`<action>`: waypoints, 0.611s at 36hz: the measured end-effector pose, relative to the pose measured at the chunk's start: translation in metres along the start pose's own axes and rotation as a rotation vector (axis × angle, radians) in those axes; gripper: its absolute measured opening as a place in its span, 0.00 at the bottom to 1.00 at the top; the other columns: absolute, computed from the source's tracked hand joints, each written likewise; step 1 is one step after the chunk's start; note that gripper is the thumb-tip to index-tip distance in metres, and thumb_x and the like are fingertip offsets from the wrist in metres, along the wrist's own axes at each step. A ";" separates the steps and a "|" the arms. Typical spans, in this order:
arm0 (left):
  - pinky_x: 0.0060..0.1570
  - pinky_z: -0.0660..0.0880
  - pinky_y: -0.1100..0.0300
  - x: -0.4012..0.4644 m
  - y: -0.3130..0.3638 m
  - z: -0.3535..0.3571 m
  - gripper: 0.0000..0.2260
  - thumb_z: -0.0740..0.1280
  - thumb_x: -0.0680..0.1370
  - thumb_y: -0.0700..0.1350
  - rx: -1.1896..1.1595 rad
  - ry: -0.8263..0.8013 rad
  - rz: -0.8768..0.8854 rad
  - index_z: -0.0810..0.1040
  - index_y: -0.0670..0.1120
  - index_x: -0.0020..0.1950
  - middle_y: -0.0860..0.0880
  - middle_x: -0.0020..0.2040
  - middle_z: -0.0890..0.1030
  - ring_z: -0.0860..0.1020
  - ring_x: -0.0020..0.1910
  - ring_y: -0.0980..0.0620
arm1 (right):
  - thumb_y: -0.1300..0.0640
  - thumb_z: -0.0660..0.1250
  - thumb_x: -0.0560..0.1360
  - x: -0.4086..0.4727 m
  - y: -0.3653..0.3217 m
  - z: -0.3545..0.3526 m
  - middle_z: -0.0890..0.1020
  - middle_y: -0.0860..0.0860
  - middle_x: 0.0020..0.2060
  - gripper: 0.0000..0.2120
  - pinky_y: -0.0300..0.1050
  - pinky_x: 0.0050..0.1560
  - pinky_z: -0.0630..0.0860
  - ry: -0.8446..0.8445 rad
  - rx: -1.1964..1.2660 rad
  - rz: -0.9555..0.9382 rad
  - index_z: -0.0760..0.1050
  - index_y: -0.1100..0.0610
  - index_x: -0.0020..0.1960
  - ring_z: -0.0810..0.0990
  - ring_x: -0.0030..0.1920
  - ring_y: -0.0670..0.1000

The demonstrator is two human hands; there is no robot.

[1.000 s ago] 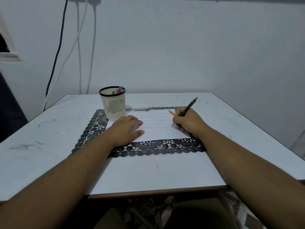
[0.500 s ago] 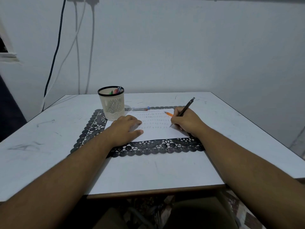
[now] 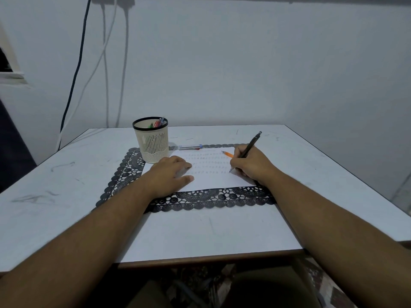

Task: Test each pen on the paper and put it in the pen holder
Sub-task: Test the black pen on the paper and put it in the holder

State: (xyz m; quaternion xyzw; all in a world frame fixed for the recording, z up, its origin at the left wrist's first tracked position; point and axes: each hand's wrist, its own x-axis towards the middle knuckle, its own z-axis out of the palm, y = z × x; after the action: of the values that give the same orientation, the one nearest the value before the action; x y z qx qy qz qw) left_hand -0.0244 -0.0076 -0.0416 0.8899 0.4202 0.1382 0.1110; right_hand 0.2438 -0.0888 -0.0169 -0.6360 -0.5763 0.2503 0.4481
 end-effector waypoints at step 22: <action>0.73 0.64 0.45 0.002 -0.004 0.001 0.23 0.63 0.82 0.61 -0.005 0.002 0.007 0.71 0.55 0.76 0.53 0.74 0.69 0.63 0.74 0.48 | 0.69 0.68 0.71 0.005 0.005 -0.002 0.76 0.60 0.29 0.05 0.35 0.29 0.71 0.058 -0.017 0.003 0.72 0.69 0.39 0.73 0.25 0.49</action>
State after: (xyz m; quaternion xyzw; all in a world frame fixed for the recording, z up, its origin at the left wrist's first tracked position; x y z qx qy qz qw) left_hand -0.0258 -0.0040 -0.0432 0.8911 0.4167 0.1403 0.1121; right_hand 0.2487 -0.0843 -0.0197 -0.6476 -0.5642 0.2274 0.4589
